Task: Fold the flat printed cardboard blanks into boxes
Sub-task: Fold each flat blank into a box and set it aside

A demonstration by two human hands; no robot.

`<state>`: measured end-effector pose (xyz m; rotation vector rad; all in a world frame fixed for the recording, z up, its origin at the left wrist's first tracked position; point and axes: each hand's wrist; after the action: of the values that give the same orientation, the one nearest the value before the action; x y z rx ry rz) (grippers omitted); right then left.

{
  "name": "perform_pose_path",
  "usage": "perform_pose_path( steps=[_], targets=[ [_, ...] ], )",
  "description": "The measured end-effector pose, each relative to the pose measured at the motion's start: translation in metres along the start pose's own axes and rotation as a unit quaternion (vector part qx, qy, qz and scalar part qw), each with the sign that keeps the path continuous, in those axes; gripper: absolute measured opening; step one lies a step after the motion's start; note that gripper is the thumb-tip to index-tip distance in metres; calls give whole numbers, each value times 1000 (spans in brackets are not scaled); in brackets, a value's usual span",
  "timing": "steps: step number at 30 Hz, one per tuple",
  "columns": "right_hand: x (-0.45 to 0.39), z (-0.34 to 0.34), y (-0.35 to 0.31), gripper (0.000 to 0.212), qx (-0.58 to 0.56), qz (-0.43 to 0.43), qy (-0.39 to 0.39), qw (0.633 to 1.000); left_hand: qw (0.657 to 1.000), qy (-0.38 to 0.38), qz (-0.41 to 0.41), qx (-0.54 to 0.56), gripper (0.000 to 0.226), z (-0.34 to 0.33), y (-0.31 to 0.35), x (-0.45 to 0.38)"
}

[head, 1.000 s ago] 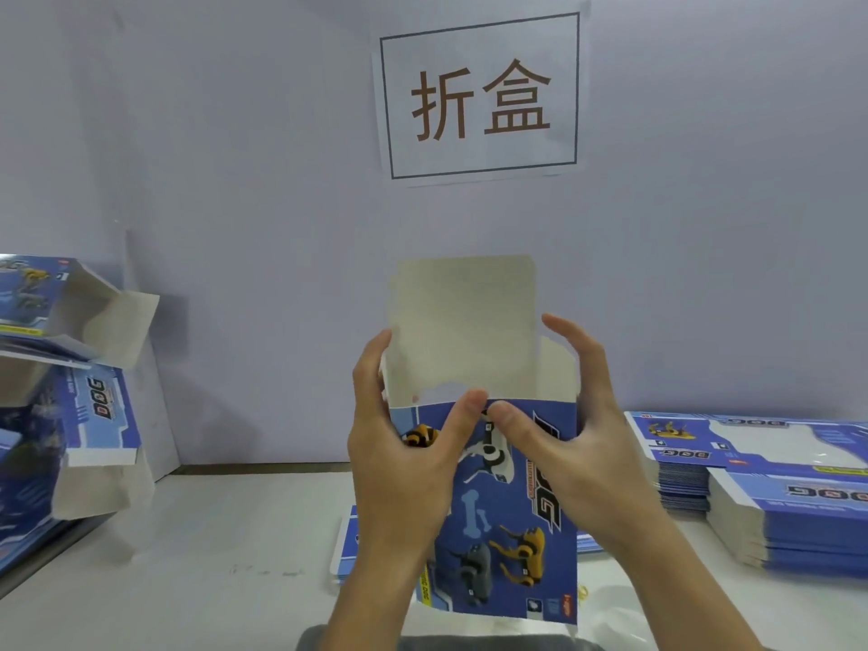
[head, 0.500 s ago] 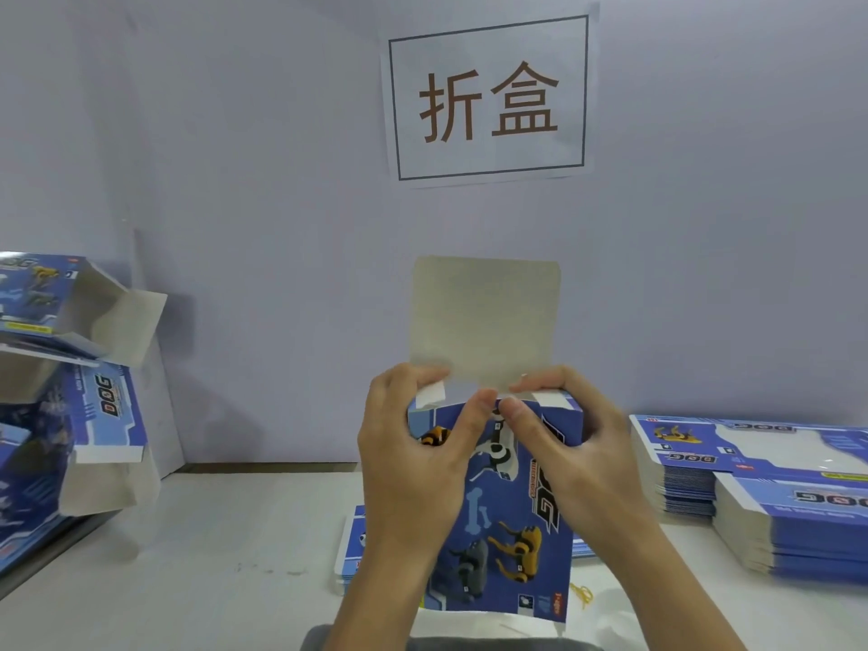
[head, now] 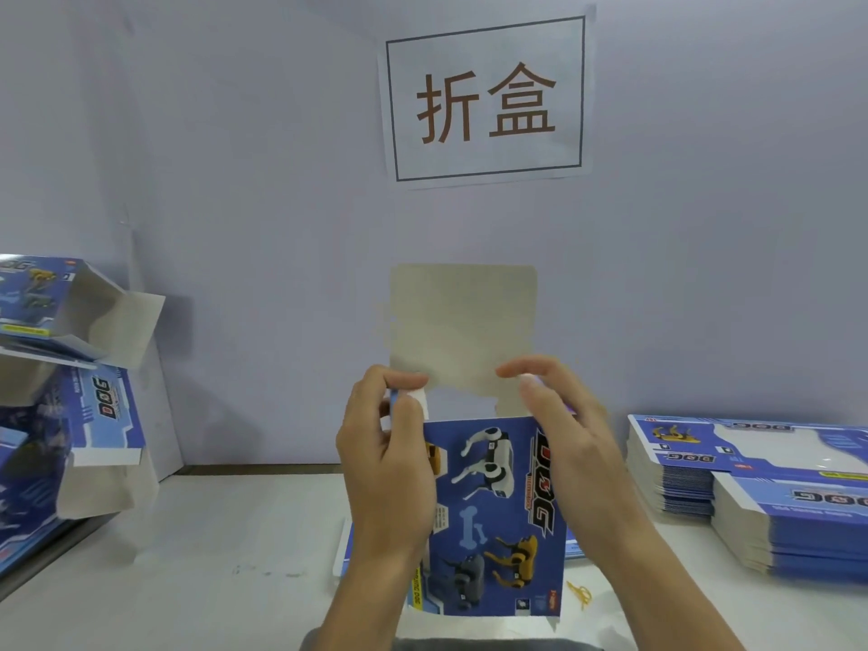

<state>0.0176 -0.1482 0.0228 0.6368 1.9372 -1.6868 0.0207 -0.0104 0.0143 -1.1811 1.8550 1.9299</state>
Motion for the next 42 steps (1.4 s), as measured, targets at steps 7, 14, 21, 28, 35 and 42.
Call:
perform_pose_path(
  steps=[7, 14, 21, 28, 35, 42],
  targets=[
    [-3, 6, 5, 51, -41, -23, 56, 997, 998, -49, -2, 36, 46, -6, 4, 6],
    [-4, 3, 6, 33, -76, -49, 26, 996, 998, -35, -10, 44, 31, -2, 4, -1],
    [0, 5, 12, 17, -97, 13, 34, 995, 994, -15, -33, 107, 25, -1, -3, 3],
    [3, 4, 20, 31, -168, -19, 37, 985, 992, 7, 2, 127, 29, 0, -8, 0],
    [-5, 13, 0, 55, -124, -11, -87, 988, 995, 0, 42, 88, 23, 4, 0, -8],
    [-10, 39, -25, 48, -140, 21, 22, 990, 982, -122, 79, 119, 26, 22, -2, -26]
  ],
)
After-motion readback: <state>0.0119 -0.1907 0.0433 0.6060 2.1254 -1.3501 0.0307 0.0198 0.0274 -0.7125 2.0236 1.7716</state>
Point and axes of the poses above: each hand's wrist, its own x-axis away from the middle knuckle, its own z-axis out of the back of the hand, y = z × x, and after that the axes turned 7 degrees about -x, right-handed
